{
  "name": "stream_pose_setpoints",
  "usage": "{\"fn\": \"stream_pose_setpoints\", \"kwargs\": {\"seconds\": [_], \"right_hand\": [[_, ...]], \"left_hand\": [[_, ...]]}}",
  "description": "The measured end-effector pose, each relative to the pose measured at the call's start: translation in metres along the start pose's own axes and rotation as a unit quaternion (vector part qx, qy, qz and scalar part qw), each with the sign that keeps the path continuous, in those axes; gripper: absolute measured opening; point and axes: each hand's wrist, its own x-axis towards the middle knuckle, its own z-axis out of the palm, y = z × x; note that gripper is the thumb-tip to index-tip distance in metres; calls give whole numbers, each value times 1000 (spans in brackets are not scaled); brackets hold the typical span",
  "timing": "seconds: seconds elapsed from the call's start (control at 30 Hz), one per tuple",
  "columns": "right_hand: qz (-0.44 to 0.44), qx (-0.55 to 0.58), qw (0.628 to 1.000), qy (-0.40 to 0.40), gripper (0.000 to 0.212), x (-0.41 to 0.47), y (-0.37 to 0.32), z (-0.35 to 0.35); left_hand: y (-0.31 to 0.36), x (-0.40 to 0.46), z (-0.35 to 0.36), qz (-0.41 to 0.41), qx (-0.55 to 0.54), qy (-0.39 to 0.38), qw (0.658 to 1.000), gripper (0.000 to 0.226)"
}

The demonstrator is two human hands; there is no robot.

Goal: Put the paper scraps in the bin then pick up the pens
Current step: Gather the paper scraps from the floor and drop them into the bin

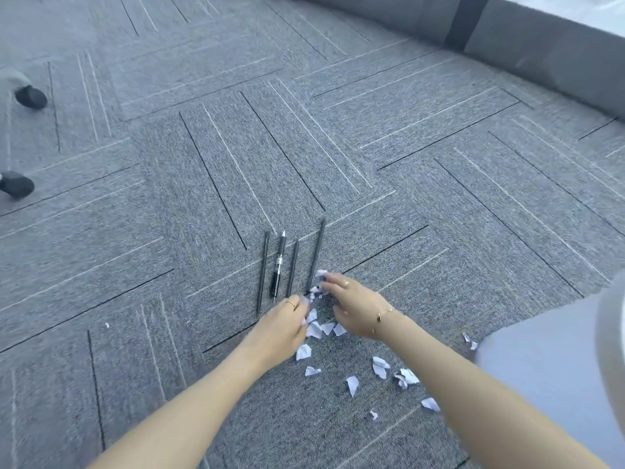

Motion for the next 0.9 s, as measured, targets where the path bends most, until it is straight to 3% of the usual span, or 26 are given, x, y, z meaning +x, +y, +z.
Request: {"fn": "stream_pose_setpoints", "kwargs": {"seconds": [0.13, 0.2, 0.3, 0.37, 0.53, 0.67, 0.9], "right_hand": [[-66, -1, 998, 10, 45, -42, 1, 14], [-70, -5, 996, 53, 39, -50, 7, 16], [-3, -4, 992, 129, 36, -45, 15, 6], [46, -26, 988, 148, 42, -35, 21, 0], [149, -9, 981, 123, 54, -23, 36, -1], [126, -17, 989, 73, 54, -39, 39, 11], [55, 8, 998, 42, 42, -96, 16, 23]], "left_hand": [[-2, -9, 6, 0, -22, 16, 1000, 19], [1, -6, 3, -11, -25, 36, 999, 21], [5, 8, -1, 7, -10, 60, 998, 40], [9, 20, 0, 31, 22, 33, 999, 51], [20, 40, 11, 20, 60, -51, 997, 58], [25, 35, 18, -6, 75, -65, 995, 56], [31, -19, 21, 23, 82, -97, 992, 49]]}}
